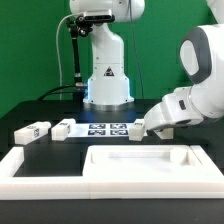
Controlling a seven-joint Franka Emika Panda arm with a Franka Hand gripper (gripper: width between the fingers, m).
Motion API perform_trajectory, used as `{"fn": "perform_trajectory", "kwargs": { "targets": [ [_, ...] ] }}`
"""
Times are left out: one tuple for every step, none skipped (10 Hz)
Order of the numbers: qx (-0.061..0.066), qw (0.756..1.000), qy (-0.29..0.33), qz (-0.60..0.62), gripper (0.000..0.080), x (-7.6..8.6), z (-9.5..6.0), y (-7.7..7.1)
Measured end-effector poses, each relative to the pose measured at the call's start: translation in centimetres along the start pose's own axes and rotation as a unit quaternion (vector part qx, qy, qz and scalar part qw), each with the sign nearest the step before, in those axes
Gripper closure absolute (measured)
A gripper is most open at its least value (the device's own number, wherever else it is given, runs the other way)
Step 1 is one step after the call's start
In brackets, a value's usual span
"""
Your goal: Assemble desk
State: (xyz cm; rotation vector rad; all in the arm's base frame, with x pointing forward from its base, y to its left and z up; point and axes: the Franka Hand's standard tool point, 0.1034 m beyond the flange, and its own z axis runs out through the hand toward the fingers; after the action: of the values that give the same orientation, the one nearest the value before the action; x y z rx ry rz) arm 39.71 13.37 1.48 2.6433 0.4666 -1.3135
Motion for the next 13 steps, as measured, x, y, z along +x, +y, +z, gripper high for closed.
{"fn": "perform_trajectory", "kwargs": {
  "targets": [
    [0.000, 1.000, 0.000, 0.000, 0.0150, 0.01, 0.00, -0.03],
    [0.000, 1.000, 0.000, 0.000, 0.0150, 0.01, 0.00, -0.03],
    [0.000, 1.000, 0.000, 0.000, 0.0150, 0.01, 0.00, -0.03],
    [0.000, 1.000, 0.000, 0.000, 0.0284, 0.01, 0.00, -0.03],
    [0.000, 1.000, 0.000, 0.000, 0.0284, 0.01, 0.00, -0.03],
    [0.000, 1.000, 0.000, 0.000, 0.0423, 0.01, 0.00, -0.03],
    [0.000, 1.000, 0.000, 0.000, 0.0513, 0.01, 0.00, -0.03],
    [0.000, 1.000, 0.000, 0.000, 0.0512, 0.01, 0.00, -0.03],
    [0.000, 1.000, 0.000, 0.000, 0.0512, 0.01, 0.00, -0.03],
    [0.000, 1.000, 0.000, 0.000, 0.0512, 0.01, 0.00, -0.03],
    [0.000, 1.000, 0.000, 0.000, 0.0512, 0.01, 0.00, -0.03],
    [0.000, 1.000, 0.000, 0.000, 0.0512, 0.01, 0.00, -0.03],
    [0.000, 1.000, 0.000, 0.000, 0.0512, 0.01, 0.00, -0.03]
  ]
}}
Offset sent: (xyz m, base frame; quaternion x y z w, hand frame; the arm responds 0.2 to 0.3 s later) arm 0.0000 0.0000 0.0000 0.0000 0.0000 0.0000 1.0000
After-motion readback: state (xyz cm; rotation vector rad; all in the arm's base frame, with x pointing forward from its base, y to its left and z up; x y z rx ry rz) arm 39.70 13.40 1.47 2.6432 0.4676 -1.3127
